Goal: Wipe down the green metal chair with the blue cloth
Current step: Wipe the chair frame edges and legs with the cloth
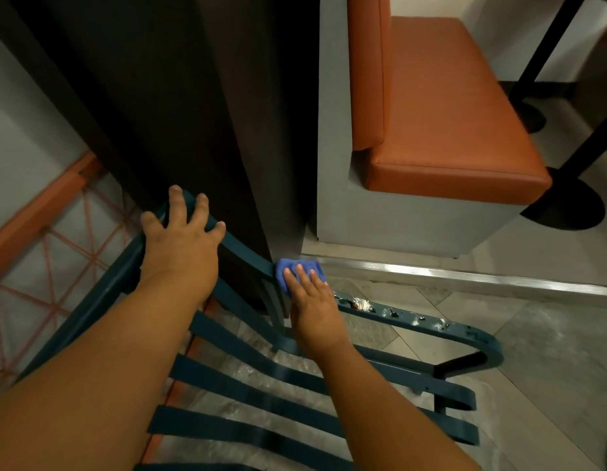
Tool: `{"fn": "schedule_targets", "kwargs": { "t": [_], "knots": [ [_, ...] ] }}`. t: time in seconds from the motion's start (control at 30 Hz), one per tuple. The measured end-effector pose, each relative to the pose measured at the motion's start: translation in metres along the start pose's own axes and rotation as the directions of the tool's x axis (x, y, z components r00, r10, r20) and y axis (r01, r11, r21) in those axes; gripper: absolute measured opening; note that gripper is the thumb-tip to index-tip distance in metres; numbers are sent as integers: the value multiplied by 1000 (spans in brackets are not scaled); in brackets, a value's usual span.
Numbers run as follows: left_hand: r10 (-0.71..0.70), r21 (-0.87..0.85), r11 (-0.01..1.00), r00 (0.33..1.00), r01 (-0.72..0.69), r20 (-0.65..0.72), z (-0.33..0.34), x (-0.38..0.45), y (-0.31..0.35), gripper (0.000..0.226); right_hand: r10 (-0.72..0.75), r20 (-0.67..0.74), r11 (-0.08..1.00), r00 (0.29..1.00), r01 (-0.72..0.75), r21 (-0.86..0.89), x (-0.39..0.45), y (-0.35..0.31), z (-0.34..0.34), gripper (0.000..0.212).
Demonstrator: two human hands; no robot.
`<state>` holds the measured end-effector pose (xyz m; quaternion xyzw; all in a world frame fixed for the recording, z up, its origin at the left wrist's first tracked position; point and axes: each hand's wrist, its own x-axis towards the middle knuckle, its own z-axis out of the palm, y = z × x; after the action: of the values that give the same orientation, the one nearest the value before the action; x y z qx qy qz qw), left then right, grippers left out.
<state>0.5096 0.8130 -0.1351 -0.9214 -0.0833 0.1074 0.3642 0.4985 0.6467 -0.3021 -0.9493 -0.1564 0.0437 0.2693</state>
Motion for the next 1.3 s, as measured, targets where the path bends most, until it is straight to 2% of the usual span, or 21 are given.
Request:
{"fn": "schedule_targets", "kwargs": {
  "t": [0.07, 0.13, 0.2, 0.3, 0.37, 0.4, 0.53, 0.6, 0.7, 0.77, 0.83, 0.87, 0.93, 0.97, 1.03, 1.07, 1.1, 1.13, 1.17, 1.23, 1.3],
  "knots": [
    [-3, -3, 1000, 1000, 3, 9, 0, 1, 0, 89, 150, 30, 986, 988, -152, 66, 24, -7, -8, 66],
    [-10, -6, 1000, 1000, 10, 12, 2, 2, 1, 89, 226, 39, 971, 973, -228, 66, 38, -19, -12, 64],
    [-17, -8, 1000, 1000, 17, 10, 3, 3, 2, 88, 180, 12, 980, 984, -180, 84, 29, -25, -7, 69],
    [-26, -5, 1000, 1000, 26, 7, 4, 4, 3, 91, 7, -42, 997, 999, -4, 74, -10, -14, 4, 77],
    [-25, 3, 1000, 1000, 25, 4, 5, 4, 4, 97, -66, -37, 998, 997, 67, 16, -26, 1, 3, 70],
    [-25, 5, 1000, 1000, 25, -1, 6, 4, 3, 98, -53, -31, 999, 998, 54, 6, -26, 5, 1, 66],
    [-30, -1, 1000, 999, 30, -23, 8, 5, 3, 93, 217, 39, 972, 975, -219, 88, 11, -15, -12, 70],
    [-33, 3, 999, 999, 33, -27, 9, 5, 4, 94, 272, 48, 957, 961, -275, 96, 26, -31, -15, 76],
    [-40, 22, 999, 998, 41, -42, 9, 5, 4, 98, 120, 33, 990, 992, -122, 71, 6, -33, -7, 82],
    [-45, 9, 999, 998, 46, -47, 10, 5, 4, 98, -20, 0, 996, 1000, 20, 81, -21, -22, -3, 77],
    [-51, -11, 999, 998, 51, -36, 10, 5, 4, 95, -71, -1, 975, 997, 70, 209, -42, -11, -6, 65],
    [-55, -31, 998, 998, 54, -27, 9, 5, 5, 90, -47, 0, 951, 999, 45, 306, -52, -7, -11, 59],
    [-71, -86, 994, 997, 69, -20, 8, 3, 10, 78, 93, 2, 851, 996, -81, 519, -69, -5, -20, 52],
    [-78, -108, 991, 997, 74, -28, 8, 1, 15, 77, 189, 15, 754, 982, -155, 638, -75, -7, -25, 48],
    [-46, -147, 988, 997, 37, -61, 10, -5, 30, 78, 360, 56, 463, 931, -230, 856, -81, -9, -33, 38],
    [2, -176, 984, 997, -17, -84, 13, -8, 39, 79, 424, 80, 320, 902, -232, 919, -82, -10, -38, 32],
    [65, -210, 974, 993, -85, -100, 16, -12, 50, 80, 465, 74, 240, 882, -206, 949, -81, -11, -44, 29],
    [134, -242, 958, 986, -155, -101, 20, -15, 60, 80, 479, 18, 251, 877, -157, 955, -80, -12, -49, 29],
    [195, -264, 941, 977, -211, -87, 23, -18, 70, 80, 469, -77, 335, 880, -96, 937, -78, -14, -53, 31],
    [257, -285, 925, 966, -253, -24, 30, -21, 83, 81, 378, -289, 607, 880, 1, 795, -68, -17, -59, 34],
    [259, -276, 931, 965, -238, 41, 32, -22, 89, 81, 242, -379, 841, 893, 2, 541, -50, -16, -59, 40]
  ]
}}
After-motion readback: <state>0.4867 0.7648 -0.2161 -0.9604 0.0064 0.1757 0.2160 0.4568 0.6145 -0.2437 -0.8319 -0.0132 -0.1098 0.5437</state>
